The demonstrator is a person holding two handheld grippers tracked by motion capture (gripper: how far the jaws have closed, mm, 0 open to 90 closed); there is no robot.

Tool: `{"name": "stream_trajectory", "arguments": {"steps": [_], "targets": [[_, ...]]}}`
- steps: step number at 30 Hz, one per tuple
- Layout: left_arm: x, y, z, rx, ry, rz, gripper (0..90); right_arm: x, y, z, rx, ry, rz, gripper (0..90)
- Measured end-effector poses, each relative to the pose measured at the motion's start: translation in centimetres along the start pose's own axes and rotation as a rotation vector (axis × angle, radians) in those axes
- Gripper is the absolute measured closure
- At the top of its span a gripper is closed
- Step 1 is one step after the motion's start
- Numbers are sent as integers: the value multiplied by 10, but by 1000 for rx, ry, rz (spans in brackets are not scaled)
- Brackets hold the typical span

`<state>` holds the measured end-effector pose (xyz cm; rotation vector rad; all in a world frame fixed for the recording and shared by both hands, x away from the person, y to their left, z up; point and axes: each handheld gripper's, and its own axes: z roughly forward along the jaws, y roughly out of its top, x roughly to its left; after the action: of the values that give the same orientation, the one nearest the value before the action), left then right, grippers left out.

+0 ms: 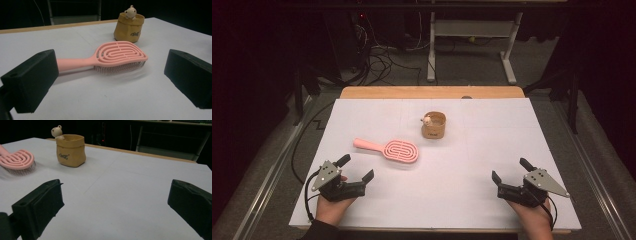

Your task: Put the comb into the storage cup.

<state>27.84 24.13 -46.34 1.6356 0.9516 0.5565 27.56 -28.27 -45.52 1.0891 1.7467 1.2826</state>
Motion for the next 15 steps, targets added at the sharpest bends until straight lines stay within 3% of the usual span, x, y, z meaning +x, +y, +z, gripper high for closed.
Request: {"name": "stream_trajectory", "arguments": {"steps": [15], "targets": [[0, 0, 1, 14, -3, 0, 0, 2, -2, 0, -3, 8, -8, 3]]}}
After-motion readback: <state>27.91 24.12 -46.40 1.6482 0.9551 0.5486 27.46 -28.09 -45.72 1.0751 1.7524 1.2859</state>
